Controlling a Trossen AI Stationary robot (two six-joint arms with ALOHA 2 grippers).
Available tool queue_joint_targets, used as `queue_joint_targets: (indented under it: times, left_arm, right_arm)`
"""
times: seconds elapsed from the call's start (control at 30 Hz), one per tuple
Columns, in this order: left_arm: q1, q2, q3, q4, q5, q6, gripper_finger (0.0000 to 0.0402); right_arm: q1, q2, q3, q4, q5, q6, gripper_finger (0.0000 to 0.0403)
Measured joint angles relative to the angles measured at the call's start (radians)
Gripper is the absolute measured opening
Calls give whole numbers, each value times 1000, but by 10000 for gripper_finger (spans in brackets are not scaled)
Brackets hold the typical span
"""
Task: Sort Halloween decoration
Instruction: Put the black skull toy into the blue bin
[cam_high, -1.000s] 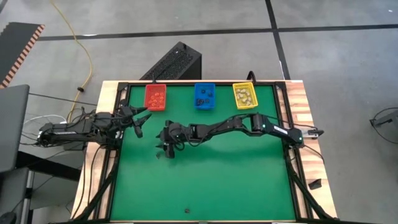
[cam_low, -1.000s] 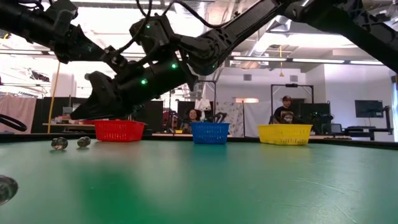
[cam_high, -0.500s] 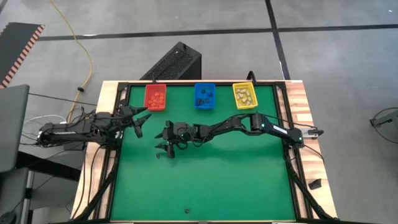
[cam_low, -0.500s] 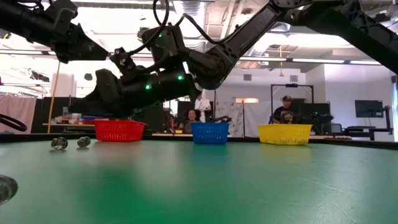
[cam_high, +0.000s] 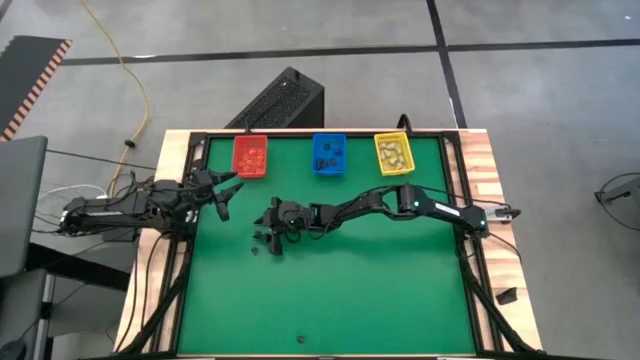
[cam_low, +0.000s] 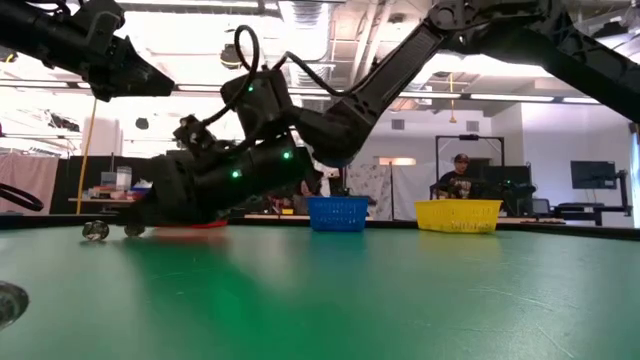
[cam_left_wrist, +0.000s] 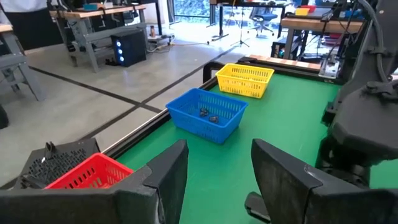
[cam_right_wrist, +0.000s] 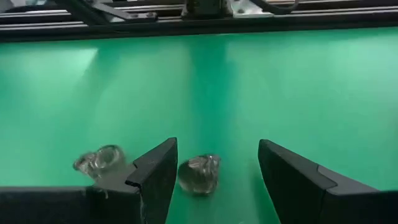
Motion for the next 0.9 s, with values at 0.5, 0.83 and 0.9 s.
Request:
queue_joint_targets:
  times: [0.5,0.83,0.9]
  left_arm:
    - [0,0,0,3,0,0,169]
    - [0,0,0,-3,1,0,169]
    - [0,0,0,-4,1,0,169]
  right_arm:
    - [0,40,4,2,63,48,255]
    - [0,46,4,-15,123,77,175]
    - [0,46,5,-31,129,95,149]
